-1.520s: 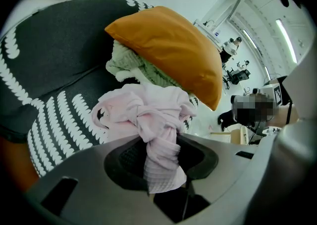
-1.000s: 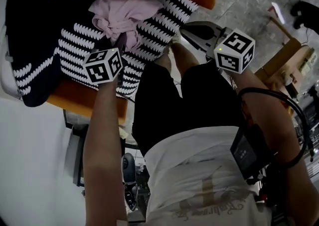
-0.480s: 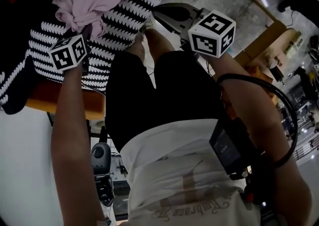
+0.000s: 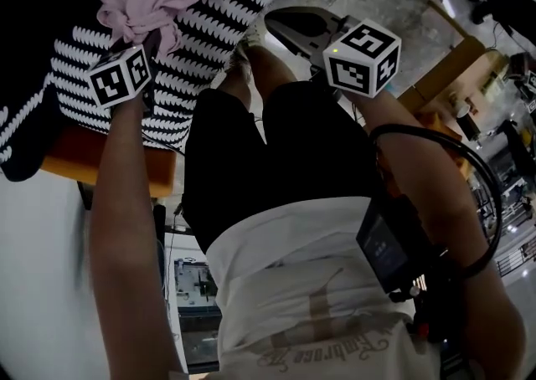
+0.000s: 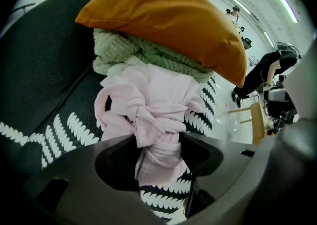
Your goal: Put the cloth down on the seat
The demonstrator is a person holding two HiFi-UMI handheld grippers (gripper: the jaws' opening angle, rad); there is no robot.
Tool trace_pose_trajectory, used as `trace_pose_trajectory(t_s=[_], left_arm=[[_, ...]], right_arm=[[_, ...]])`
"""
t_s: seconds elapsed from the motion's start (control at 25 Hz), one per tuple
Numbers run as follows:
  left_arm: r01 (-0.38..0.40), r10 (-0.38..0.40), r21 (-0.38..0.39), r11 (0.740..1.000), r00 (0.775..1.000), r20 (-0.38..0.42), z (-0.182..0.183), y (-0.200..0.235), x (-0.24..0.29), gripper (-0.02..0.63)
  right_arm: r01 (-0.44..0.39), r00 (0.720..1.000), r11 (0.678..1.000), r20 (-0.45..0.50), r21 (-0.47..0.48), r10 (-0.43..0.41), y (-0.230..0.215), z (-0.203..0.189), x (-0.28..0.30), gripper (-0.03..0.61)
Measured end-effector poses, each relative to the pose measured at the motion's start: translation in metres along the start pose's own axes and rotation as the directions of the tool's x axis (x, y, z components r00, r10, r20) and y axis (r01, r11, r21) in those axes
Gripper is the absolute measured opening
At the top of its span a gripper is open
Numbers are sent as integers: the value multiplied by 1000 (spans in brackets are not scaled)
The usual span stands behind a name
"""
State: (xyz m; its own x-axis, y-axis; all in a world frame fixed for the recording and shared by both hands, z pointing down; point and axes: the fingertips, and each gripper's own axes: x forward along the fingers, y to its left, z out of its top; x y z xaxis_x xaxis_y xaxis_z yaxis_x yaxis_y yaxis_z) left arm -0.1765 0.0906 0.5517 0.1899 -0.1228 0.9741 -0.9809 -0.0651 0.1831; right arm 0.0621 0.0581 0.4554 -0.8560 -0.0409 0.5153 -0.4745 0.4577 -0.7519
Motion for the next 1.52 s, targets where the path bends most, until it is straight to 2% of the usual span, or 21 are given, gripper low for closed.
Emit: trace_pose_trajectory(t_s=[0.16,0.28,0.48,0.68,0.84,1.0,1.12,1.2,1.36,1.52], left_arm=[[-31,32,-16,999,998,53,0,4,-7,272],[-36,38,-20,999,991,125,-1,5,-16,276],[-29,37,-39,999,980,197,-27,10,-41,276],[-5,49,-169,986,965,256,-73,7,-60,273],[5,66,-228,974,951,302,-100,8,-86,250],[40,48,-272,961,949,311,-131,3,-117,239],[86,24,-299,950,938,347,-150,-15,-137,233],[124,-8,-297,947,932,363,-164,-34,-150,233],[183,-65,-283,942,923,379,-192,-57,-178,189],[189,-57,-287,939,909,413,-203,-51,-205,159]], right_arm=[[-4,1000,1000,-24,-6,4,1,-7,1,17],[-4,999,999,-47,-39,2,5,-10,5,17],[-6,997,997,-74,-78,0,26,-18,16,17],[-10,995,991,-97,-135,-3,44,-28,19,17],[-15,995,981,-96,-194,-4,64,-23,24,17],[-27,994,973,-107,-228,2,97,-16,32,17],[-40,995,957,-99,-286,12,119,-10,26,17],[-41,996,947,-89,-317,13,132,-9,14,16],[-25,997,938,-72,-345,1,155,-13,-2,17],[-10,999,927,-47,-376,-9,178,4,-9,17]])
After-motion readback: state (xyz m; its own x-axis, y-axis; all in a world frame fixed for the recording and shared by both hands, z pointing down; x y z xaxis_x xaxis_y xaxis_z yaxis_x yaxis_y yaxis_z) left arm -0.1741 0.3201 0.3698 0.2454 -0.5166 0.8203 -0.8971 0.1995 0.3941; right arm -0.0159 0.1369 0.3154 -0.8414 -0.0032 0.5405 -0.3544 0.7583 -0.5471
